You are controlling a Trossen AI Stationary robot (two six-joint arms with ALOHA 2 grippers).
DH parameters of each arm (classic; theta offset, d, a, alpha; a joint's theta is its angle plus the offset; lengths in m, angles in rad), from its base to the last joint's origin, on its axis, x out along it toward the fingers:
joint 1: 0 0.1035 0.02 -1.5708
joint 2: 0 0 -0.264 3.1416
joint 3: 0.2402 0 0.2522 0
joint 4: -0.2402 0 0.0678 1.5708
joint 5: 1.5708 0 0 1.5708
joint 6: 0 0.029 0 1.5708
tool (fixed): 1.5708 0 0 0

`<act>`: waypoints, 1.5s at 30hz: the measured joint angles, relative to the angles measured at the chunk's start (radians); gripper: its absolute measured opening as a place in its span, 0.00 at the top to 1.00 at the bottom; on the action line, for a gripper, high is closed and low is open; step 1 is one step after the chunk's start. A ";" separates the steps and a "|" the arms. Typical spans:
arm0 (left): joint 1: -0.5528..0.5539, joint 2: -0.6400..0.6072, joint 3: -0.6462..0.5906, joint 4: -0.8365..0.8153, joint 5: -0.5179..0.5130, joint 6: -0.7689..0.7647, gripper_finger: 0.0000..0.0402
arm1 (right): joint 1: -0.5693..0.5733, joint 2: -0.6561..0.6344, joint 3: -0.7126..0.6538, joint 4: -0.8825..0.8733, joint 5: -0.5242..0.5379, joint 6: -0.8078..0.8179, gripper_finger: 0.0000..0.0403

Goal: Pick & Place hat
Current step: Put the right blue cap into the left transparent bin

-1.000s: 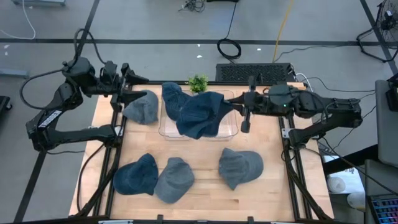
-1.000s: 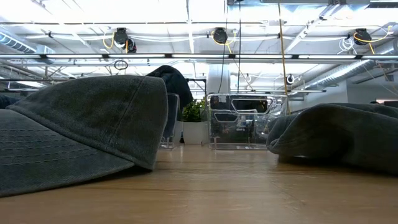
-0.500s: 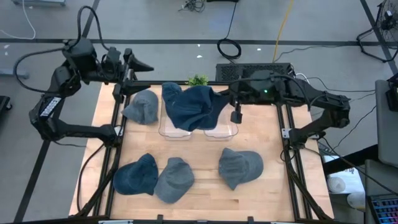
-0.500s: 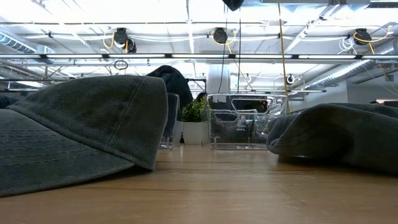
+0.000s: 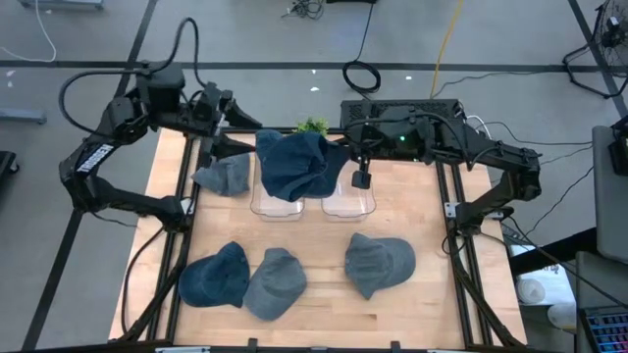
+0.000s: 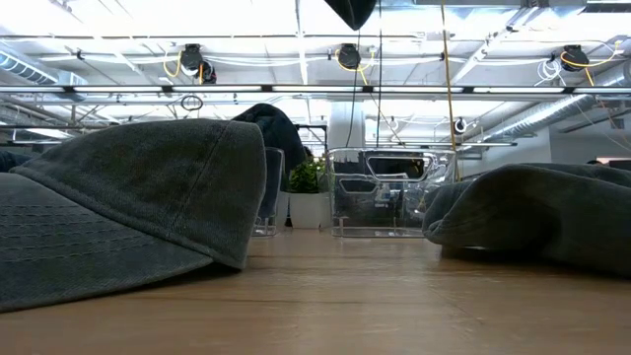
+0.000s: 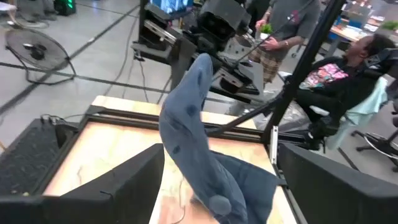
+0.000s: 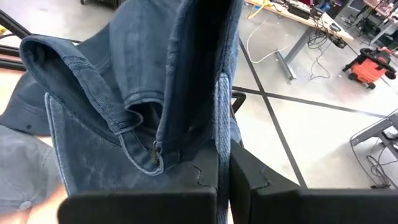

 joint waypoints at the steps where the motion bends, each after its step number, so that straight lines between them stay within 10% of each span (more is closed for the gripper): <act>1: -0.007 0.003 0.000 -0.007 0.000 0.000 0.22 | 0.000 0.000 0.000 0.000 0.000 -0.003 1.00; 45: -0.157 0.181 0.000 0.121 -0.108 -0.374 0.29 | -0.006 -0.129 -0.001 0.043 0.215 -0.098 1.00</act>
